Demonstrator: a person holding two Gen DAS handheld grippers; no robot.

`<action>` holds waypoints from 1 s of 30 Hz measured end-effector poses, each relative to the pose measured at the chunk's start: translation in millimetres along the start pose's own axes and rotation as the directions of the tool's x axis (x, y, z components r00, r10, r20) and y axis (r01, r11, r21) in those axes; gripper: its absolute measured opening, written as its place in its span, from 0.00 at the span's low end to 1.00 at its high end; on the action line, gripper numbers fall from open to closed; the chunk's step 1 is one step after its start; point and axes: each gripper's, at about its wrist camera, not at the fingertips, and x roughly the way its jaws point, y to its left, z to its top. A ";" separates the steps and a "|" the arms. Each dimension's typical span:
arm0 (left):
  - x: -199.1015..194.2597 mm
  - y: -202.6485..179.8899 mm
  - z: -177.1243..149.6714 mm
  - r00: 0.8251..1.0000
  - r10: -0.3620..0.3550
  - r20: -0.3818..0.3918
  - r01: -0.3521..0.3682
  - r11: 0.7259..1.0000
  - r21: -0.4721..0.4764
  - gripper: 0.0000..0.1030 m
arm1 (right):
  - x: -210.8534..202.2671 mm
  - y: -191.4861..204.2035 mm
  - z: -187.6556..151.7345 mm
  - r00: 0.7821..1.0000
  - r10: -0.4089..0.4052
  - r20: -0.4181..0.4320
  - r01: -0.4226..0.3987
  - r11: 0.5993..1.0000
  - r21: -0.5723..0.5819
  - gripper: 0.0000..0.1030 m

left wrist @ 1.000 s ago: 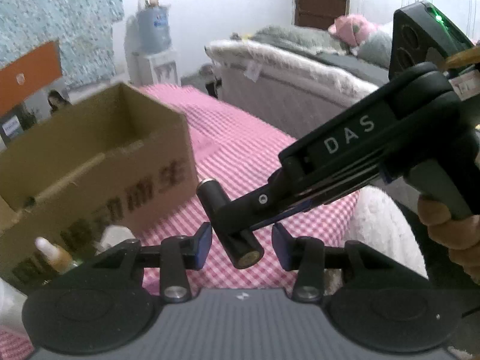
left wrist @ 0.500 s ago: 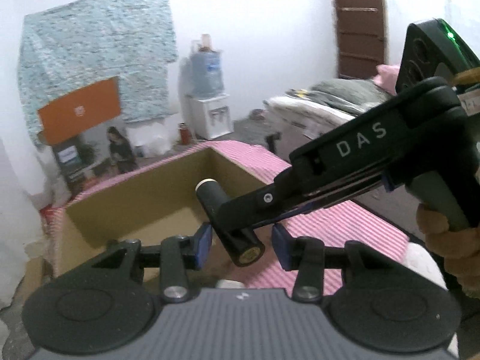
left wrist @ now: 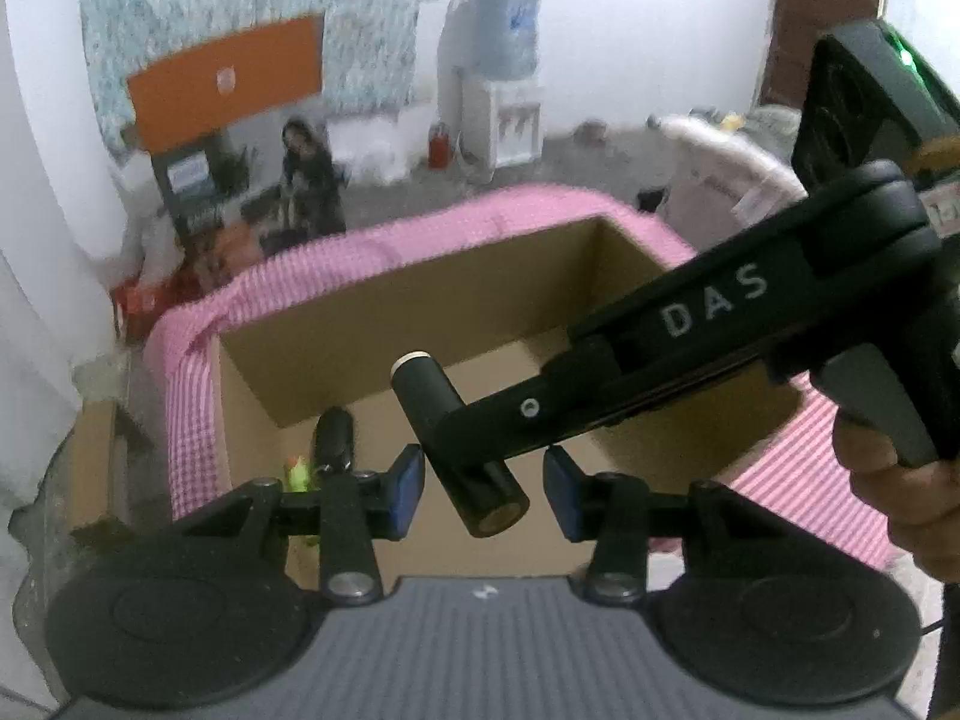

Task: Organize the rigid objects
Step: 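Carry the tall black cylinder with the right gripper over the box, then lower the cylinder into the box and open the right gripper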

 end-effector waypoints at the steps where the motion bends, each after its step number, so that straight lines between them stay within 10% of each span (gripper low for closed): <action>1: 7.0 3.8 0.3 1.000 0.000 -0.022 0.000 1.000 0.001 0.43 | 11.1 -2.8 6.7 1.000 -0.013 -0.025 0.013 1.000 0.015 0.22; 12: 53.1 33.4 -6.2 0.974 0.028 -0.223 -0.036 0.999 -0.030 0.41 | 89.6 -33.0 20.1 0.970 -0.084 -0.229 0.113 0.987 0.116 0.23; 30: -17.2 10.7 1.5 1.000 0.020 -0.014 -0.020 1.000 0.008 0.72 | 26.9 -27.2 9.1 0.995 -0.051 -0.083 0.056 0.997 0.060 0.48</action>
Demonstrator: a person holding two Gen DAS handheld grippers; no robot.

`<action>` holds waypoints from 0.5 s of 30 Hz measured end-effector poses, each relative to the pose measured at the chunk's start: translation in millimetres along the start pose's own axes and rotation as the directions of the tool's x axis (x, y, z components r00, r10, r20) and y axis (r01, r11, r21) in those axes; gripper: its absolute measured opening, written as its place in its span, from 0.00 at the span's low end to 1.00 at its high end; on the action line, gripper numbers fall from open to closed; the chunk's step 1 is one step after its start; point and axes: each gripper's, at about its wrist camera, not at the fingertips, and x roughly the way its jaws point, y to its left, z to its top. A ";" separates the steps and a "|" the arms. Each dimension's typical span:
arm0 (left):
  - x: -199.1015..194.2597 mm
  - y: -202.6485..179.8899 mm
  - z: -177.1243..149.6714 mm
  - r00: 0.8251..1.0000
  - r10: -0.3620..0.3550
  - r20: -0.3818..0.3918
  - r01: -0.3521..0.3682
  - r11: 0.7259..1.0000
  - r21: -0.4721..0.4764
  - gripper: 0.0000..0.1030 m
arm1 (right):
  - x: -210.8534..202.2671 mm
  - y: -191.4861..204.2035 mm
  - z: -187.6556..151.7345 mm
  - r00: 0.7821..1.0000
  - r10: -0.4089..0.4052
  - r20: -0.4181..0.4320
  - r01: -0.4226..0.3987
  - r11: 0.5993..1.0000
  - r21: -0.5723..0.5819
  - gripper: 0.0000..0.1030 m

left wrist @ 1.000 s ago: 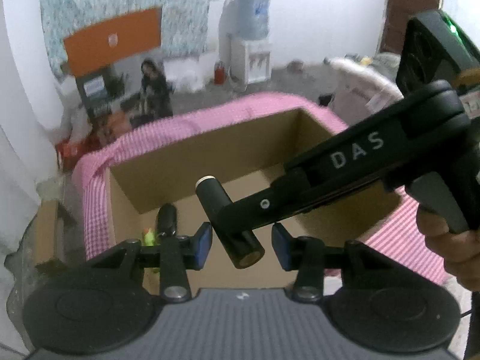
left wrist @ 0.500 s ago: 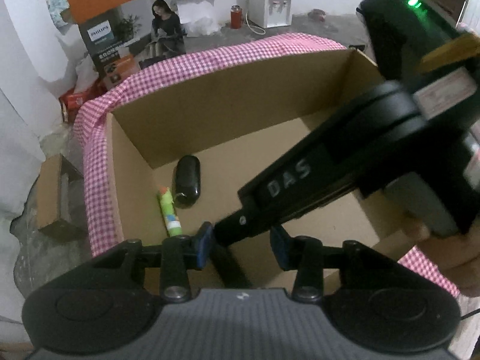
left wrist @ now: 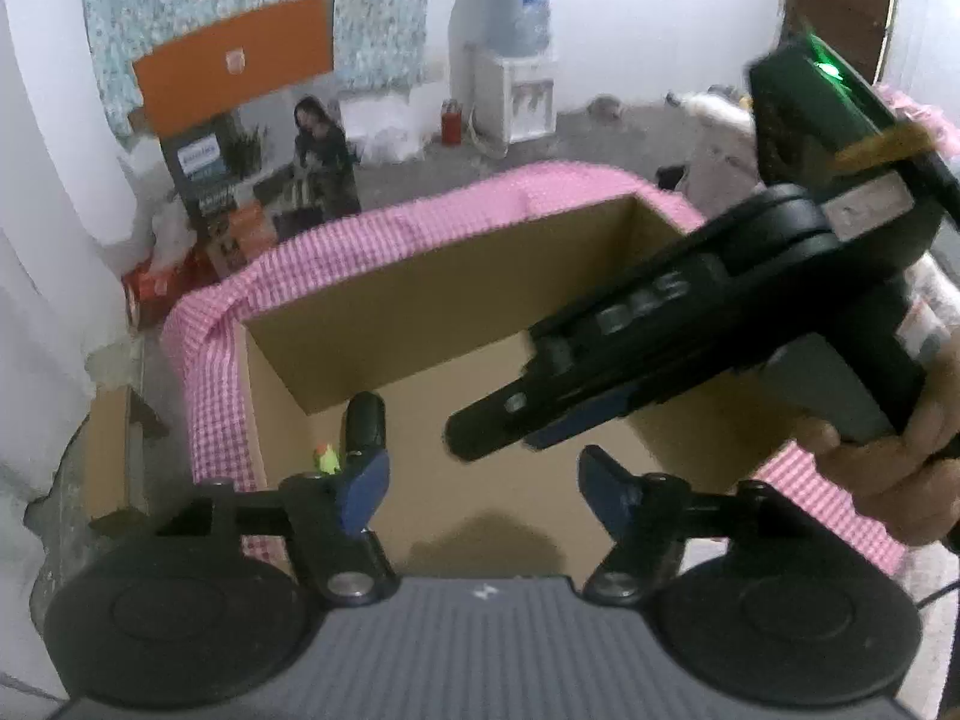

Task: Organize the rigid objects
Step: 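Lower the cylinder into the box and open the right gripper, then lift the right gripper out of the box toward the pink lid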

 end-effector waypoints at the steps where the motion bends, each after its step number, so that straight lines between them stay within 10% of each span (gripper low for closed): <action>1: -7.9 -2.6 -1.7 1.000 -0.002 0.017 0.002 1.000 0.001 0.75 | -12.7 2.3 -5.7 1.000 0.007 0.026 -0.006 1.000 -0.014 0.52; 15: -69.6 -63.1 -64.7 0.976 -0.140 0.166 0.132 0.990 0.057 0.98 | -136.4 -8.0 -131.8 0.953 -0.042 0.299 0.083 0.989 -0.126 0.79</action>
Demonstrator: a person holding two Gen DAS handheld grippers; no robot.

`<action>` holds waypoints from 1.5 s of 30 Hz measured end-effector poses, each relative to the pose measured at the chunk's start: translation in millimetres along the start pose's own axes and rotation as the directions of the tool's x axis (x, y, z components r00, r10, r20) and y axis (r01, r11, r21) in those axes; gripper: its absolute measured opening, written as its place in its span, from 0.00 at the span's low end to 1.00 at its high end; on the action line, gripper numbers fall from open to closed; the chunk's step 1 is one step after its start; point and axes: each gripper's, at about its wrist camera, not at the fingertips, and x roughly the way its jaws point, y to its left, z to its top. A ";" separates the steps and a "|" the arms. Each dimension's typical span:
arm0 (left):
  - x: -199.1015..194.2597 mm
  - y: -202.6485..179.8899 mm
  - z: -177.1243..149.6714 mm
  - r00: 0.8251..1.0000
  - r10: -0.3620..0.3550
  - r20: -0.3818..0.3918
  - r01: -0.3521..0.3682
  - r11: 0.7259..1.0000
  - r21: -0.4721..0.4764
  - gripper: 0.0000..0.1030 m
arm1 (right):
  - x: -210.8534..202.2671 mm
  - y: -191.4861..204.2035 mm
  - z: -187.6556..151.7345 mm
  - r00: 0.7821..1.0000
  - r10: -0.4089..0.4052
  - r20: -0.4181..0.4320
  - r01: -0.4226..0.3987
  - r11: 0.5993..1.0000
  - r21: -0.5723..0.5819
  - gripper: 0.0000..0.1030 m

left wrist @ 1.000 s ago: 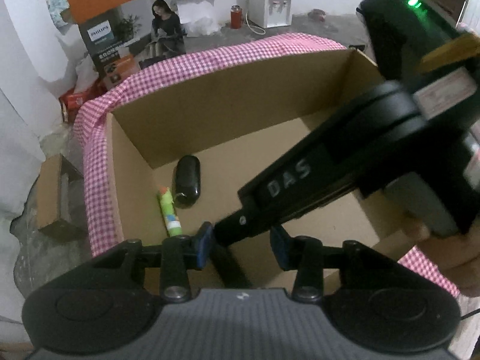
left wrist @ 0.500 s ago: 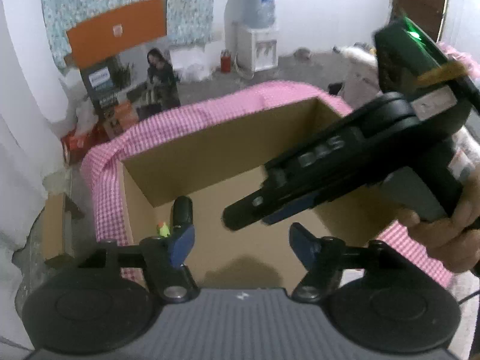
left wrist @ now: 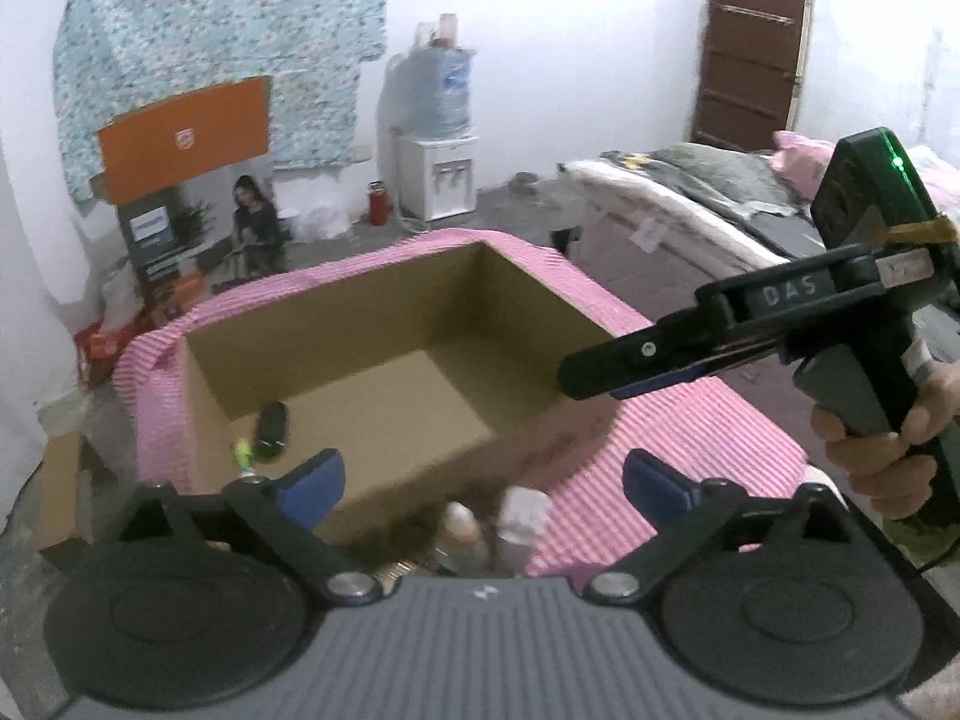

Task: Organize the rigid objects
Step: 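Lift the right gripper out of the box toward the pink lid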

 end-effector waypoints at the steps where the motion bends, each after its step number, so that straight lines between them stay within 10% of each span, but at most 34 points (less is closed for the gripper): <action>1: 1.9 -6.6 -6.9 1.000 -0.014 -0.004 0.014 1.000 0.007 0.98 | -6.1 -1.9 -11.2 1.000 -0.024 0.015 0.024 1.000 -0.010 0.80; 10: 44.9 -53.6 -65.8 0.996 -0.061 -0.070 0.067 0.995 0.076 0.97 | 11.9 -24.1 -91.3 0.979 -0.203 -0.031 0.199 0.976 -0.084 0.79; 20: 91.2 -93.1 -96.7 0.991 -0.028 -0.130 0.054 0.977 0.205 0.57 | 60.2 -19.2 -112.1 0.943 -0.323 -0.080 0.283 0.905 -0.317 0.31; 30: 122.3 -103.3 -91.8 0.972 -0.136 -0.189 0.167 0.973 0.161 0.50 | 69.8 -31.9 -112.9 0.912 -0.396 -0.109 0.324 0.856 -0.403 0.20; 39: 132.7 -130.0 -83.0 0.977 -0.152 -0.149 0.183 0.958 0.221 0.67 | 42.9 -57.9 -109.2 0.896 -0.440 -0.062 0.393 0.850 -0.351 0.23; 45: 136.4 -132.0 -85.7 0.979 -0.126 -0.163 0.163 0.958 0.235 0.73 | 28.9 -68.9 -110.6 0.917 -0.396 -0.051 0.369 0.891 -0.265 0.81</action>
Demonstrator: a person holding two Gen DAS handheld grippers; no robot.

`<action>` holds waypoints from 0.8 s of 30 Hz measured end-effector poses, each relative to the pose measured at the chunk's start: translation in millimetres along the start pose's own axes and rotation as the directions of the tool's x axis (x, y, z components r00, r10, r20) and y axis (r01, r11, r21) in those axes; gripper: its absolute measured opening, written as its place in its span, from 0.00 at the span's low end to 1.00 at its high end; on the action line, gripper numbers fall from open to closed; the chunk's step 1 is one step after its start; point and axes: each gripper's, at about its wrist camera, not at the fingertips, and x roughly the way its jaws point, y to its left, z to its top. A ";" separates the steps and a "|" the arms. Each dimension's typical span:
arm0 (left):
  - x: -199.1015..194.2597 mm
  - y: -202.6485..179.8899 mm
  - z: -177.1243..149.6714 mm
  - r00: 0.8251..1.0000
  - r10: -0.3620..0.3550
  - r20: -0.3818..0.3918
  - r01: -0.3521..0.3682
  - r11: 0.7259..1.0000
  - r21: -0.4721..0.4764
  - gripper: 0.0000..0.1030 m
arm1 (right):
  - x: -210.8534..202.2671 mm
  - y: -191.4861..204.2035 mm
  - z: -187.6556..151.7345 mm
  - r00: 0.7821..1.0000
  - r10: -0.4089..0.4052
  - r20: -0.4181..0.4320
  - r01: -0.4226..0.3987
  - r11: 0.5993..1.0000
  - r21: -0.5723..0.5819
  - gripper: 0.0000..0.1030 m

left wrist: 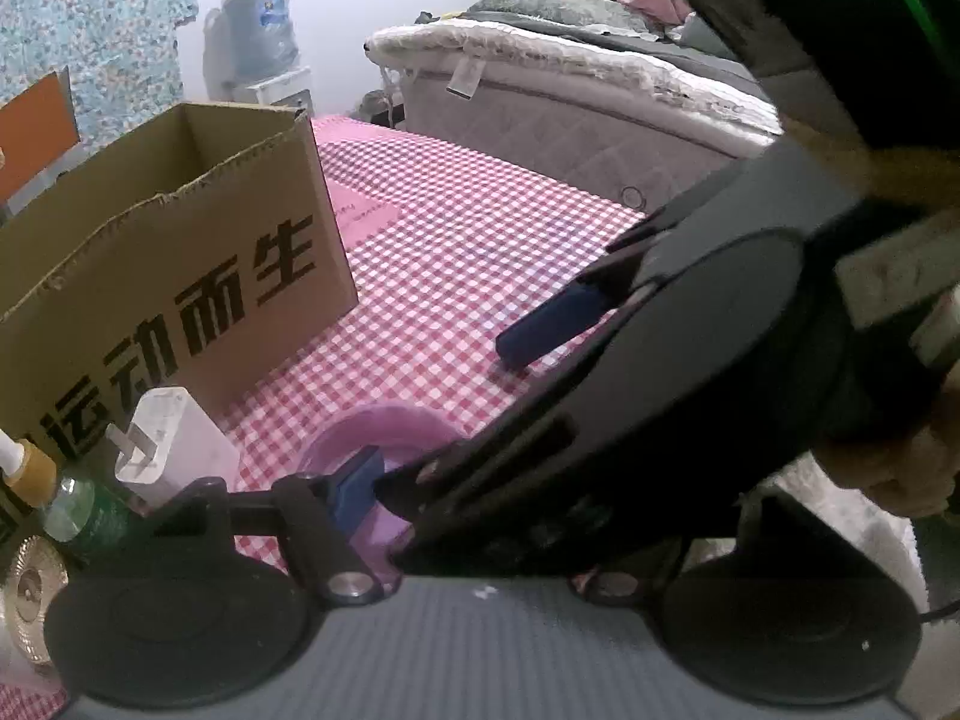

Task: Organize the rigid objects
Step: 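Lift the right gripper out of the box toward the pink lid, then reach the right gripper to the pink plastic lid and close on its rim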

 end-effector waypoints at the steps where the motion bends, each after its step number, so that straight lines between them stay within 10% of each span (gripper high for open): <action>1: -0.3 1.7 0.9 1.000 -0.002 -0.003 0.002 1.000 -0.007 0.73 | -3.0 -2.8 -0.8 1.000 0.015 0.010 -0.015 1.000 0.018 0.81; 10: -15.7 6.5 5.1 0.998 0.038 0.053 -0.037 0.999 -0.034 0.83 | -26.6 -32.8 2.8 0.995 -0.030 0.100 0.011 0.982 0.187 0.99; 24: -44.9 8.7 1.8 0.990 0.090 0.109 -0.085 0.995 -0.044 0.88 | -68.2 12.2 20.8 0.898 -0.336 0.284 0.374 0.923 -0.091 0.99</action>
